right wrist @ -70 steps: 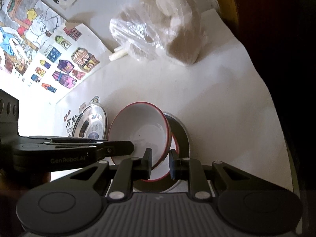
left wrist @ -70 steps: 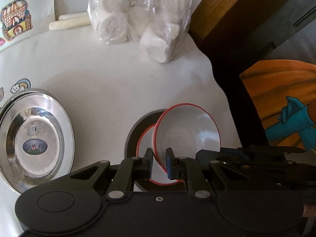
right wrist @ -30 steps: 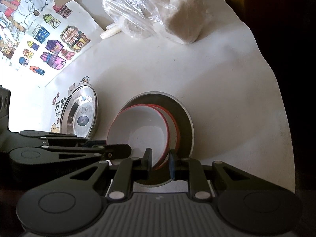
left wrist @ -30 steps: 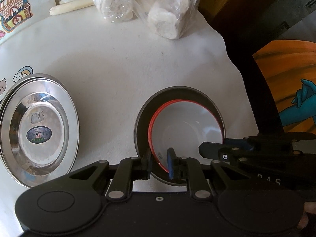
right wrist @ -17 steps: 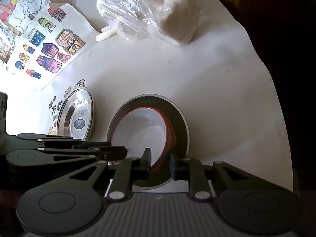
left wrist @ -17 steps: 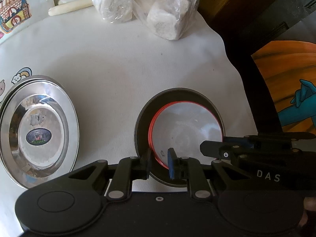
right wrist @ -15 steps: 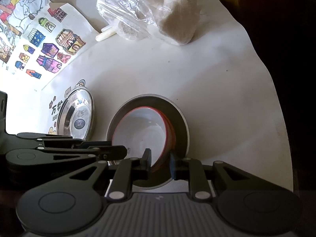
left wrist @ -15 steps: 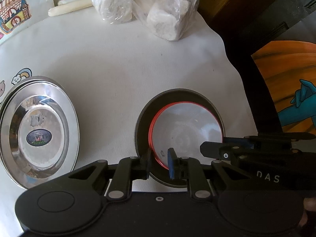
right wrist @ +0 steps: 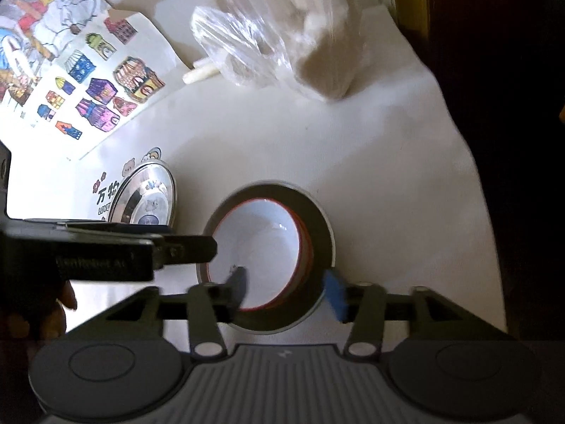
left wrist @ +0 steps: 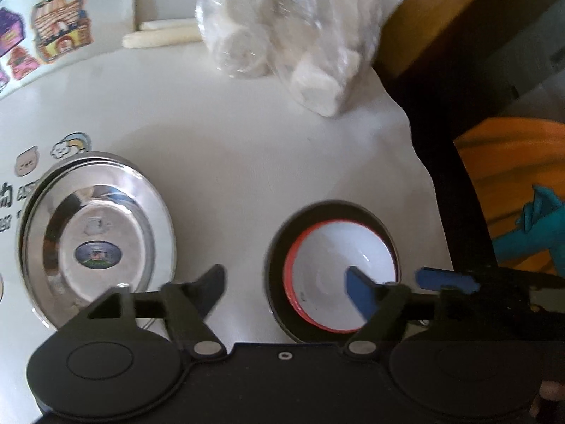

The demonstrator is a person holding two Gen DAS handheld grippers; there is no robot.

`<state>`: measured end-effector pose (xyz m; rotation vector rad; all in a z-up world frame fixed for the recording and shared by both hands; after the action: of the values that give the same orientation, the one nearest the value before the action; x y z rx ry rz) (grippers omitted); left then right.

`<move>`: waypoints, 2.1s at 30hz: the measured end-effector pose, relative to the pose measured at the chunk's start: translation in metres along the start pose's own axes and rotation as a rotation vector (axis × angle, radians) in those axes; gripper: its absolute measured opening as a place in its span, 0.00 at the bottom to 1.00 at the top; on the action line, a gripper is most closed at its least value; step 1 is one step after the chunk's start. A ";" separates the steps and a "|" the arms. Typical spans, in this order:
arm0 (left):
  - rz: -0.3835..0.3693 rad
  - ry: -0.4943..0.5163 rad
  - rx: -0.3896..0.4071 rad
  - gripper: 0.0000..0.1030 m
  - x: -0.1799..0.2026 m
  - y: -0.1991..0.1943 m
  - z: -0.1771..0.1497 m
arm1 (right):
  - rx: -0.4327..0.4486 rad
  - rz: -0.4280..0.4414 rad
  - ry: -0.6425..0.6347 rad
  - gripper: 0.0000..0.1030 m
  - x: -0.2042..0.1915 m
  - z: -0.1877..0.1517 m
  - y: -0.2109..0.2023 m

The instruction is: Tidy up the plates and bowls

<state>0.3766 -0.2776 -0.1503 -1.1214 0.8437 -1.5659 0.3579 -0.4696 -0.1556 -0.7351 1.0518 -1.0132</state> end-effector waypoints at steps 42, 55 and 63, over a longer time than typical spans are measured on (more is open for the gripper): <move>0.160 0.008 -0.024 0.99 -0.024 0.001 -0.049 | -0.009 -0.341 -0.017 1.00 0.047 -0.020 -0.019; 0.247 -0.104 -0.019 0.99 -0.020 0.003 -0.057 | 0.033 -0.235 -0.136 1.00 0.050 -0.003 -0.014; 0.294 -0.146 -0.027 0.99 -0.011 0.011 -0.063 | 0.024 -0.188 -0.193 1.00 0.055 0.005 -0.003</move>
<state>0.3214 -0.2703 -0.1840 -1.0636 0.8890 -1.2196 0.3704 -0.5220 -0.1702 -0.9065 0.8131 -1.0893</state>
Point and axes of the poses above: each gripper's, at about its wrist camera, not at the fingertips, and y roughly the way its jaws point, x to its right, z to its top, the point moved 5 cm from there along y, roughly the way its jaws point, and after that the axes turned 9 degrees about y, right-handed, at the moved point
